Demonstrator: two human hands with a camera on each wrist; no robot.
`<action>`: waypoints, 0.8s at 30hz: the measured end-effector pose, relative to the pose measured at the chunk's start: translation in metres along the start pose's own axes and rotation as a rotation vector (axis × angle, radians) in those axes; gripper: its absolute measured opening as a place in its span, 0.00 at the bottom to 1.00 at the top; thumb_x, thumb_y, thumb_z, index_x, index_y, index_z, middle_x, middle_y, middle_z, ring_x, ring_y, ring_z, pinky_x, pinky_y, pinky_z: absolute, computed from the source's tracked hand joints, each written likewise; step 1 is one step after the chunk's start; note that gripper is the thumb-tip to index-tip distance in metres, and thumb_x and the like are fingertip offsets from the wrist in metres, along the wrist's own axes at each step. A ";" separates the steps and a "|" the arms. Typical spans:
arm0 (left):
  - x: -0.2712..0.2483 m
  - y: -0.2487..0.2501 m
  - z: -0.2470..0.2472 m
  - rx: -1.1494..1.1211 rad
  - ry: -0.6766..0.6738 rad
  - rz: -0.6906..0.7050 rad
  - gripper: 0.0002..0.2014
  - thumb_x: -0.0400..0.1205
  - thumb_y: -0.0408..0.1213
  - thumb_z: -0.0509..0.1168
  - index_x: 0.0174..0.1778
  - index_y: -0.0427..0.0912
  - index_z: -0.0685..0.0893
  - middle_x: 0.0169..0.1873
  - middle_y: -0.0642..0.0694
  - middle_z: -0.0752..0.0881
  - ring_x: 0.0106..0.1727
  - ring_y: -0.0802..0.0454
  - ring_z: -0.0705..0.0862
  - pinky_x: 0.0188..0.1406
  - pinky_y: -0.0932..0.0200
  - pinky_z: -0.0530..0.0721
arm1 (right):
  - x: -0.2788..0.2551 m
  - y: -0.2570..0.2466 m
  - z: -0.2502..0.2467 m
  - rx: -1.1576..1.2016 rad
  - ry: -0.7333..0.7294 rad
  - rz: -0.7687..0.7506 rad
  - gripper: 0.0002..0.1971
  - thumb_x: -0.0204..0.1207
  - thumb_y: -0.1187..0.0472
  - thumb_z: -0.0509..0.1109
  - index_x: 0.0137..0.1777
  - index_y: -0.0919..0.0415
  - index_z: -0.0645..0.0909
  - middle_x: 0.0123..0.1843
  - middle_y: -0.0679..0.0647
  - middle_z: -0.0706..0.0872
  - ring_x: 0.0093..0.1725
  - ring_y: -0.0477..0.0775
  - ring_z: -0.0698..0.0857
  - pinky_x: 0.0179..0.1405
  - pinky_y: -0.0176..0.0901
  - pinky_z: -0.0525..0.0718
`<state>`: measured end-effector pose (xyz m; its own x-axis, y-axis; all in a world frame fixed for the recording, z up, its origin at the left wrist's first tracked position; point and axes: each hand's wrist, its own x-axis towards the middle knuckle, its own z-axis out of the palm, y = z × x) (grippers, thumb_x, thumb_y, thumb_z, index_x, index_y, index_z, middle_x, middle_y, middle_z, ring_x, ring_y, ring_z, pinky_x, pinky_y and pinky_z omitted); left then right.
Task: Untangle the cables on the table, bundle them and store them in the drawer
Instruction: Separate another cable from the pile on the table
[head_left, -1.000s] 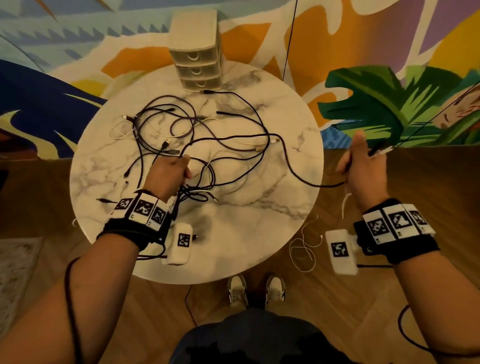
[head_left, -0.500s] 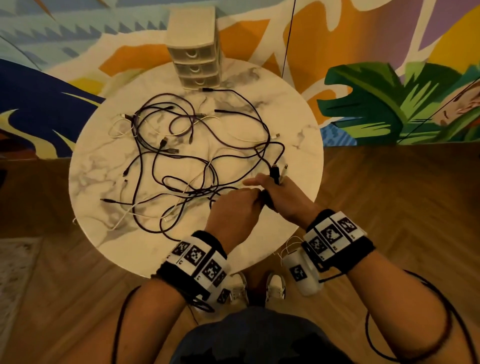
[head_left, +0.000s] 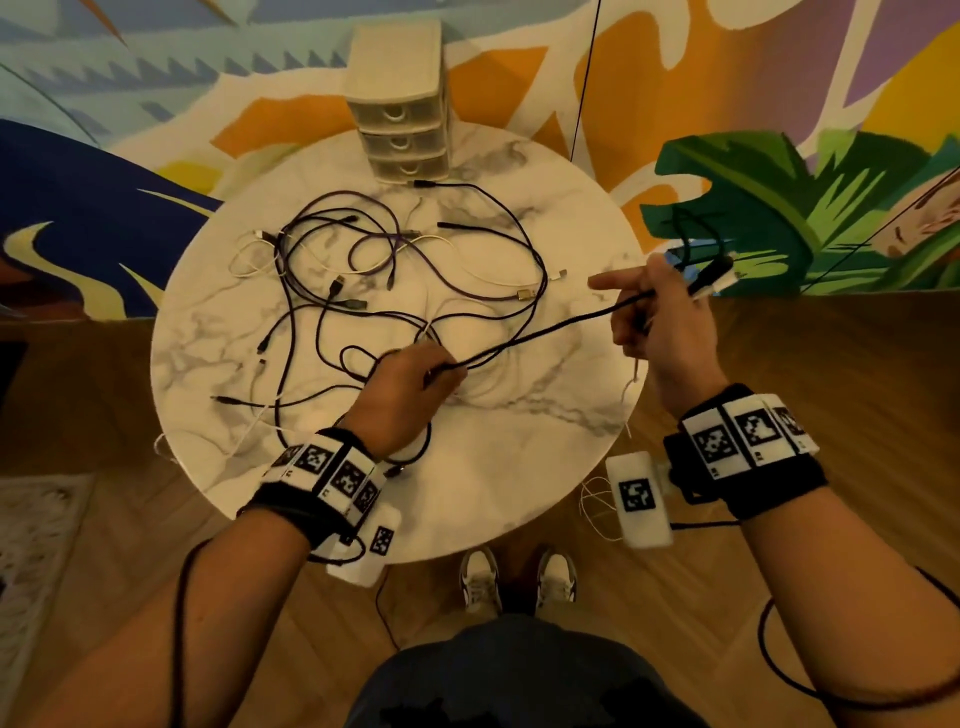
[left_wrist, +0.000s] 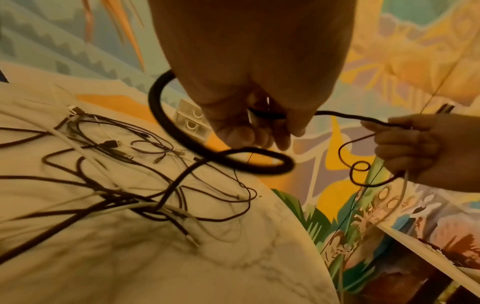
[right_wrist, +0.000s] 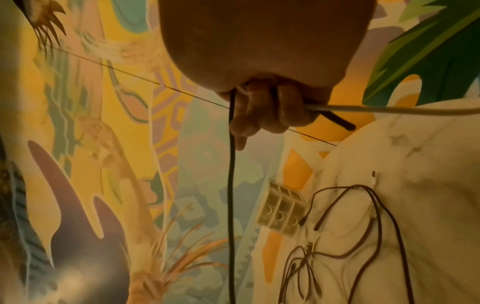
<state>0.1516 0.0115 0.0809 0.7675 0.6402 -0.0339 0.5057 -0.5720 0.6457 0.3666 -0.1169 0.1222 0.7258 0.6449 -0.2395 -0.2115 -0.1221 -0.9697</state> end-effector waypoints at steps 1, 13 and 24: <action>-0.004 0.000 0.002 -0.033 -0.016 -0.014 0.07 0.83 0.38 0.64 0.40 0.40 0.83 0.34 0.50 0.79 0.34 0.65 0.76 0.34 0.74 0.69 | 0.001 -0.001 -0.003 0.015 0.027 -0.010 0.29 0.87 0.48 0.48 0.44 0.60 0.89 0.21 0.53 0.75 0.21 0.47 0.69 0.24 0.39 0.63; 0.005 0.072 0.006 0.584 0.019 0.016 0.18 0.87 0.48 0.49 0.49 0.43 0.82 0.40 0.44 0.84 0.37 0.45 0.81 0.31 0.53 0.74 | -0.042 0.011 0.051 -0.211 -0.313 0.026 0.26 0.87 0.48 0.50 0.57 0.66 0.84 0.20 0.50 0.70 0.19 0.41 0.67 0.22 0.33 0.67; -0.005 -0.014 -0.034 -0.173 0.170 -0.389 0.14 0.80 0.42 0.67 0.33 0.35 0.85 0.25 0.41 0.81 0.26 0.50 0.76 0.29 0.58 0.72 | -0.017 -0.006 0.027 -0.105 -0.165 -0.120 0.21 0.86 0.61 0.50 0.46 0.63 0.85 0.25 0.60 0.76 0.19 0.42 0.66 0.20 0.29 0.64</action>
<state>0.1277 0.0336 0.0980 0.4507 0.8738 -0.1826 0.6589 -0.1877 0.7285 0.3375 -0.1068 0.1330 0.6231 0.7729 -0.1194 -0.0547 -0.1092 -0.9925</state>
